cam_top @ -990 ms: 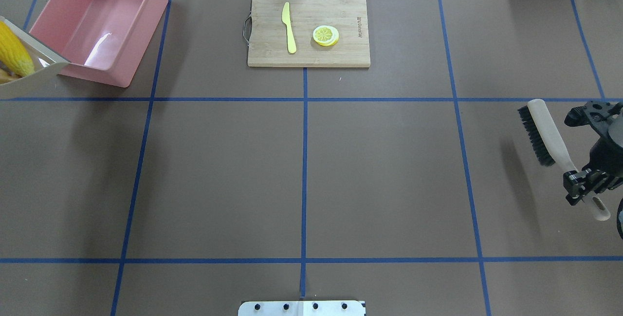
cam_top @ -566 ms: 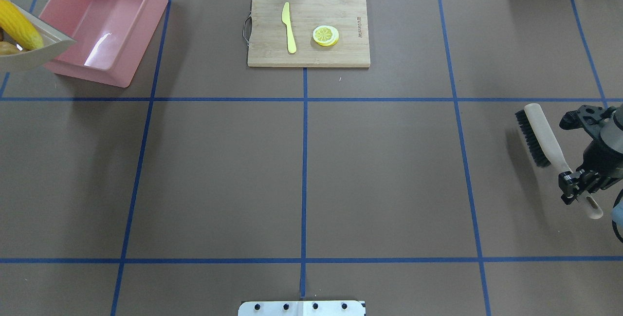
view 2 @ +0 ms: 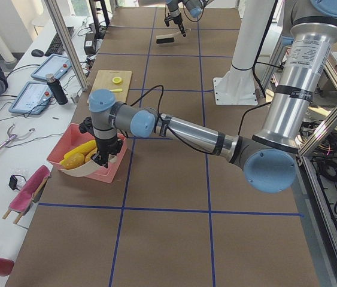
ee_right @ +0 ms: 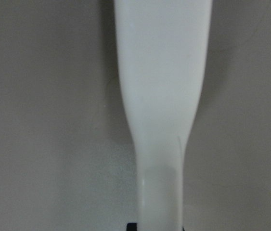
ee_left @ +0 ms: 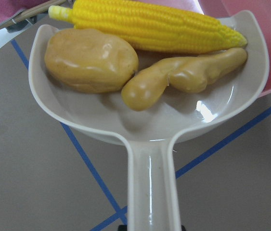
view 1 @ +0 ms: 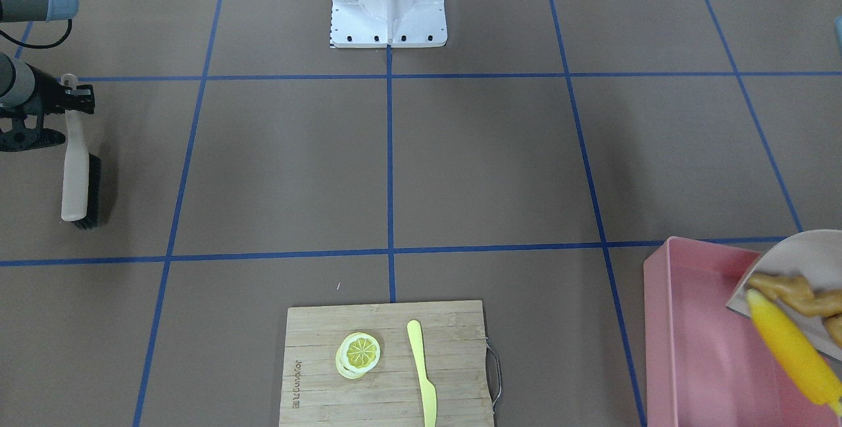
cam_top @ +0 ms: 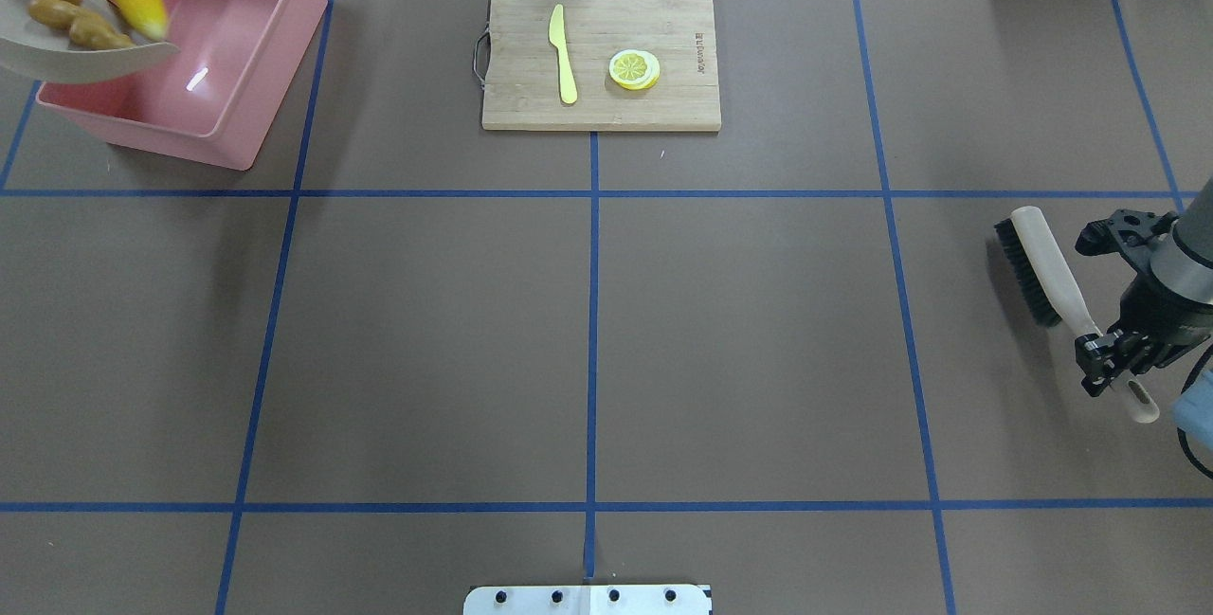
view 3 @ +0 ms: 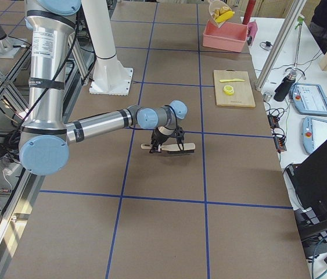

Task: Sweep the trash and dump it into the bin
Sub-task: 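Tilt the dustpan into the pink bin with left gripper while right lowers brush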

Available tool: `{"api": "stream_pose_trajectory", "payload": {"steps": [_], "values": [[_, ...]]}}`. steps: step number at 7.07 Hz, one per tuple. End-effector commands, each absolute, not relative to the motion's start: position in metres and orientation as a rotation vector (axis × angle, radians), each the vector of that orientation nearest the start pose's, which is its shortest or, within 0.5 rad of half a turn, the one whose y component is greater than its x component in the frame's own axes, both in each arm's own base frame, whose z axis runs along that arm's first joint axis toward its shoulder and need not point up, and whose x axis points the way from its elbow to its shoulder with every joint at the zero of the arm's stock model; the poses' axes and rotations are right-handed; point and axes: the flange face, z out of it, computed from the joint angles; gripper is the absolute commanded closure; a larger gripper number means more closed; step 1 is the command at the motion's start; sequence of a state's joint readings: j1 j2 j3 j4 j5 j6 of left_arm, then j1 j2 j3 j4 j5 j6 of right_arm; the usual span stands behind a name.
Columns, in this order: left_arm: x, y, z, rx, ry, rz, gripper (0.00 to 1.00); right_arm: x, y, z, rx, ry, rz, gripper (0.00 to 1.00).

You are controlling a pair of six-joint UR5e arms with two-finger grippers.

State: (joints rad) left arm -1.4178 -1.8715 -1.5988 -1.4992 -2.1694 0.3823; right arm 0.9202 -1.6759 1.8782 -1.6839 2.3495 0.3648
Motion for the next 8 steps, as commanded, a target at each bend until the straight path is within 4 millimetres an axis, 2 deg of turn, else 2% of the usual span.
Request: {"api": "stream_pose_trajectory", "payload": {"steps": [1, 2, 3, 4, 5, 6, 7, 8], "values": [[0.048, -0.631, 0.48, 0.281, 0.502, 0.681, 1.0, -0.224, -0.395, 0.574, -0.315, -0.723, -0.306, 1.0], [0.047, -0.631, 0.475, 0.291, 0.495, 0.702, 1.0, -0.23, -0.399, 0.574, -0.316, -0.725, -0.311, 1.0], [0.041, -0.629, 0.462, 0.329, 0.487, 0.731, 1.0, -0.232, -0.399, 0.572, -0.318, -0.726, -0.308, 1.0], [0.007, -0.618, 0.441, 0.397, 0.482, 0.712, 1.0, -0.233, -0.4, 0.572, -0.319, -0.726, -0.307, 0.88], [-0.014, -0.605, 0.432, 0.402, 0.501, 0.7, 1.0, -0.235, -0.4, 0.57, -0.317, -0.724, -0.308, 0.47], [-0.016, -0.598, 0.442, 0.336, 0.494, 0.808, 1.0, -0.238, -0.401, 0.568, -0.317, -0.724, -0.302, 0.33], [-0.019, -0.596, 0.45, 0.292, 0.481, 0.847, 1.0, -0.238, -0.401, 0.565, -0.314, -0.727, -0.303, 0.28], [-0.019, -0.601, 0.463, 0.245, 0.473, 0.844, 1.0, -0.238, -0.402, 0.563, -0.31, -0.73, -0.305, 0.16]]}}
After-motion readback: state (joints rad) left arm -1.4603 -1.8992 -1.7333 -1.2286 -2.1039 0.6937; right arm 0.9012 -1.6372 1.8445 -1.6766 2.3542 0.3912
